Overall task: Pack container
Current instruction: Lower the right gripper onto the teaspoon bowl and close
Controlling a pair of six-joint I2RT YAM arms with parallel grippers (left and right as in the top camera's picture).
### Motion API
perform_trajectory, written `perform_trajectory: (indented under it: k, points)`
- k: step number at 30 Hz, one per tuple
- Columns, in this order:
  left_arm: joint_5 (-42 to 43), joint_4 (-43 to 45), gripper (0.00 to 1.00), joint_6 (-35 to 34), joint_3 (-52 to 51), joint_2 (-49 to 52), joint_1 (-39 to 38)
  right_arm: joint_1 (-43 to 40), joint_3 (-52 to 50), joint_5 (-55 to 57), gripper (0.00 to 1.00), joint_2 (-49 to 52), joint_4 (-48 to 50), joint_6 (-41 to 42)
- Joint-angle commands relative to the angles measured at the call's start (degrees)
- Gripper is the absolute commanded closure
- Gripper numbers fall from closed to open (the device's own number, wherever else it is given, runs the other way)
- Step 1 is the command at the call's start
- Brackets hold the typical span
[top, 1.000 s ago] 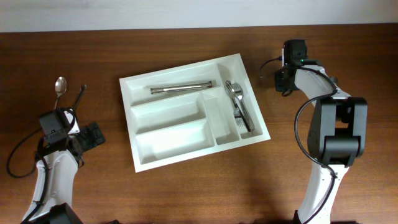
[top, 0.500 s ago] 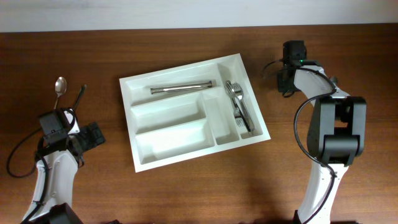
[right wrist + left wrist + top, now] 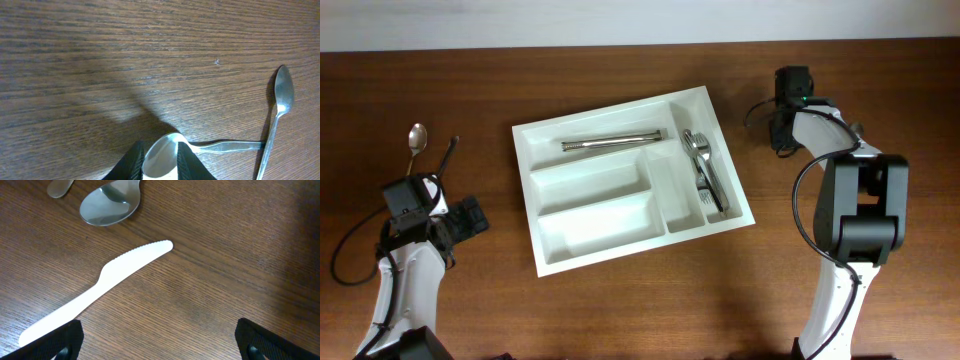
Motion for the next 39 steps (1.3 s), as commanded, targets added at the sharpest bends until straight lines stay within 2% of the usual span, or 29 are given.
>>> perform_trajectory:
  k: [1,7,9,13,27,39]
  points:
    - [-0.13,-0.09,0.01,0.72,1.05,0.28,0.31,0.24,-0.31,2.45,0.78,0.96,0.59,-1.53]
    - [-0.13,-0.09,0.01,0.72,1.05,0.28,0.31,0.24,-0.31,2.47,0.85,0.96,0.57,-2.73]
    - [-0.13,-0.09,0.01,0.72,1.05,0.28,0.31,0.24,-0.31,2.47,0.92,0.96,0.61,-2.73]
    - [-0.13,-0.07,0.01,0.72,1.05,0.28,0.31,0.24,-0.31,2.86,0.96,0.96,0.61,-2.73]
    - [-0.13,-0.09,0.01,0.72,1.05,0.28,0.31,1.33,-0.13,8.59,0.96,0.5,0.44,-2.71]
    - [-0.13,-0.07,0.01,0.72,1.05,0.28,0.31,7.87,4.5,8.7,0.96,-1.03,-1.81,-2.71]
